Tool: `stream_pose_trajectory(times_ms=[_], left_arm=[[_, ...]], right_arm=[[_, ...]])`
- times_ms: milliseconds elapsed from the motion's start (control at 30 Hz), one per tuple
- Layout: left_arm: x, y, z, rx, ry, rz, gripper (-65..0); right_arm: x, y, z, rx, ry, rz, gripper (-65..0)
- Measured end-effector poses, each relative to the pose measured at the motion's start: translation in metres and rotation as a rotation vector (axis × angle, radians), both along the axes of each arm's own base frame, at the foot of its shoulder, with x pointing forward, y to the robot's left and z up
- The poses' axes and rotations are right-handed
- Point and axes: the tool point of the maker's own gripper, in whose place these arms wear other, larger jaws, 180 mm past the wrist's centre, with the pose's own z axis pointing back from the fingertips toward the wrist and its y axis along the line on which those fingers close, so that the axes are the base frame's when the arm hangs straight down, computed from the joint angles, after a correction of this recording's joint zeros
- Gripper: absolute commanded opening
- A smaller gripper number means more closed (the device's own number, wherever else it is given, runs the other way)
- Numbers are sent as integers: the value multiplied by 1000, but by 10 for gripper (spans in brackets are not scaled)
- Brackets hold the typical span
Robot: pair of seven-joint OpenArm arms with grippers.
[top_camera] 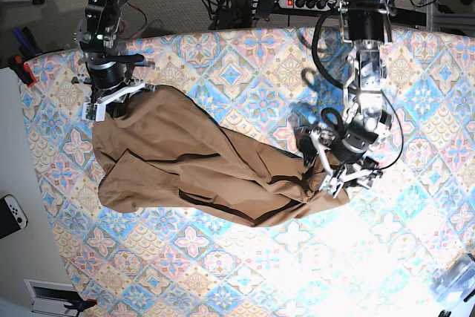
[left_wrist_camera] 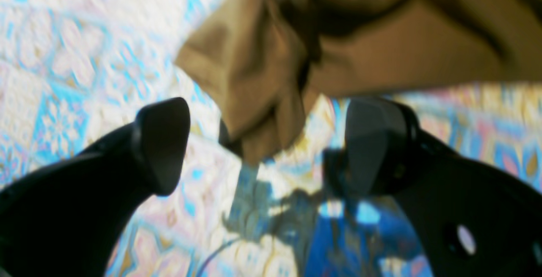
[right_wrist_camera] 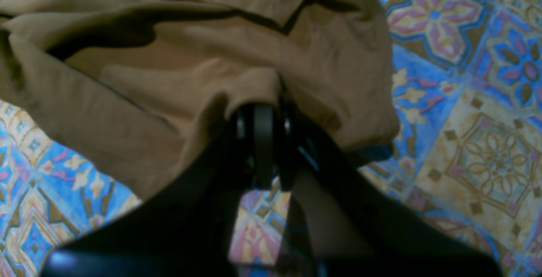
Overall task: Layout the t-shirt on the table in an organized manner, then fold the t-shirt properly
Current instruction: 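Drag the held shirt end toward the robot with the left gripper, then hold the shirt edge with both grippers and stretch it taut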
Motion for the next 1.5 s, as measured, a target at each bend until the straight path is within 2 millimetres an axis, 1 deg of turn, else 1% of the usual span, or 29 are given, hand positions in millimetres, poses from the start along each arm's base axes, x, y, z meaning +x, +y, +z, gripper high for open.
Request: stream_pose_trajectory(times_ms=[100,133,233,333,433,500,567,667,700,767,833,900,933,967,1000,1067,1100,1133,1167,1200,1233,1267,1300,1367,1400,1433,1500], left_arm=[[8,4,-17,42,43,5,-152],[10,7,-19,56,51,9,-157],[20,10,-16,61,47,17,-175],[36,10,-10,51,36,20,-213],[48,11,-9,45,40,22,-293],[51,8,-15,59,54,3,-360],[53,-3,-22,56,42,-43,-455],[48,-15,-29,33,46,-72,-627],[48,-16,-30,27,48,-67,-650],[51,-7,-23,-7,33,-24,-650],[54,8,-5,-27,-23,50,-650],[46,19,24,-26,-120,85,-650],[39,20,37,-19,-163,82,-650],[33,17,40,-12,-173,63,-650],[26,13,33,11,-144,38,-650],[10,9,10,103,-34,-55,-650],[3,6,11,121,-34,-75,-650],[-4,5,22,139,-60,-97,-650],[-11,7,35,154,-98,-117,-650],[-14,9,40,153,-118,-135,-650],[-17,17,37,162,-106,-120,-650],[-24,29,27,203,-59,-89,-650],[-34,36,19,239,-24,-77,-650],[-53,41,21,233,-37,-78,-650],[-62,43,18,218,-29,-81,-650],[-69,51,11,230,-4,-71,-650],[-83,67,0,251,45,-30,-650]], right_arm=[[0,0,0,0,1,0,-650],[0,0,0,-1,1,0,-650],[0,0,0,0,1,0,-650],[0,0,0,-1,1,0,-650],[0,0,0,0,0,0,-650],[0,0,0,0,1,0,-650],[0,0,0,-1,1,0,-650],[0,0,0,0,1,0,-650],[0,0,0,-1,0,0,-650],[0,-1,0,-1,0,-2,-650],[0,-1,0,0,0,-2,-650],[0,-2,1,-1,-2,-7,-650],[0,-5,1,-4,-2,-13,-650],[0,-10,2,-9,-6,-24,-650],[-2,-13,3,-14,-6,-32,-650],[-3,-8,-1,-21,7,-17,-650],[-2,-2,-2,-11,12,2,-650],[-2,-5,0,6,2,-12,-650],[-3,-11,3,23,-12,-36,-650],[-5,-23,4,-4,-9,-71,-650],[-7,-32,5,-29,2,-87,-650],[-10,-36,1,-55,29,-88,-650],[-11,-35,0,-52,40,-80,-650],[-13,-39,3,-3,14,-101,-650],[-16,-47,5,5,8,-136,-650],[-20,-56,4,-24,27,-142,-650],[-25,-53,2,-64,54,-67,-650]])
